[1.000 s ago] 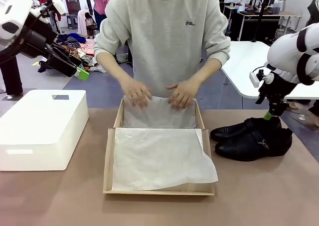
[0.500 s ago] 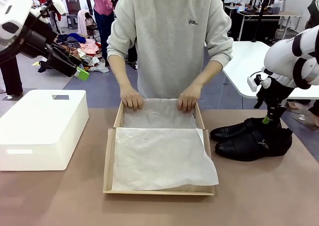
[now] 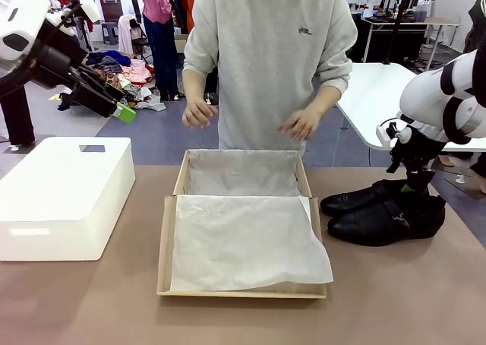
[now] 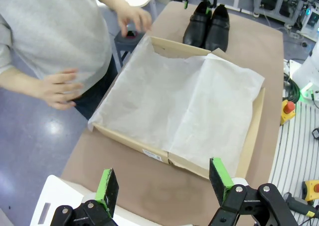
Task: Pack the shoes into the box.
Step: Place one shoe of the Shoes into the Shoes Box.
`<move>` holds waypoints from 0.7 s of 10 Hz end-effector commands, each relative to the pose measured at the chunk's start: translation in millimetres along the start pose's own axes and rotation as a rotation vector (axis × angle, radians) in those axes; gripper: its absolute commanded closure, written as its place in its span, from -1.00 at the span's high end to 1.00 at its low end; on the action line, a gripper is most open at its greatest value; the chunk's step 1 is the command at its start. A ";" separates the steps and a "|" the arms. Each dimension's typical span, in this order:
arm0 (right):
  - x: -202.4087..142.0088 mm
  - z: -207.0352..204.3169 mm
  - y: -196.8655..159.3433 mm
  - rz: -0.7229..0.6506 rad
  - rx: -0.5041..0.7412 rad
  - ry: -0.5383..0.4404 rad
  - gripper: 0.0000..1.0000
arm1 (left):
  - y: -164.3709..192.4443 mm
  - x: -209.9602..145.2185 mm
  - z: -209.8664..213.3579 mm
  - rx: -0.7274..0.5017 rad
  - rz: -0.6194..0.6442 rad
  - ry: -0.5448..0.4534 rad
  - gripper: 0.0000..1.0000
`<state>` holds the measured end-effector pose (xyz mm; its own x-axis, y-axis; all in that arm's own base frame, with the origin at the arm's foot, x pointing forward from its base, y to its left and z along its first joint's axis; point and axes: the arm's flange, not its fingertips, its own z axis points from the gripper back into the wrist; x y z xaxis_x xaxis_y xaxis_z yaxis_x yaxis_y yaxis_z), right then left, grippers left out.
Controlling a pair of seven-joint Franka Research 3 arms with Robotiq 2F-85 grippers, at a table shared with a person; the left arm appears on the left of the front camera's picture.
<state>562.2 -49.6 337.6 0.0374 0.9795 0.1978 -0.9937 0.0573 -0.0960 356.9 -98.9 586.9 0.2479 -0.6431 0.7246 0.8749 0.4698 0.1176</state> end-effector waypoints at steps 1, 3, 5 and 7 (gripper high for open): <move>-4.4 -6.5 -4.4 0.028 -0.006 0.006 1.00 | 2.1 -0.8 0.5 -0.012 -0.014 -0.015 0.92; -4.8 -9.2 -6.1 0.013 0.021 0.003 1.00 | 2.1 -0.8 0.5 -0.012 -0.014 -0.015 0.92; -5.0 -9.2 -7.4 -0.002 0.039 0.005 0.39 | 2.1 -0.8 0.5 -0.012 -0.014 -0.015 0.92; -4.8 -8.9 -7.6 -0.016 0.053 0.005 -0.33 | 2.1 -0.8 0.5 -0.012 -0.014 -0.015 0.92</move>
<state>561.8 -51.6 326.1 0.0463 0.9780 0.2032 -0.9961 0.0604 -0.0637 356.9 -98.9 586.9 0.2478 -0.6431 0.7246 0.8750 0.4697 0.1176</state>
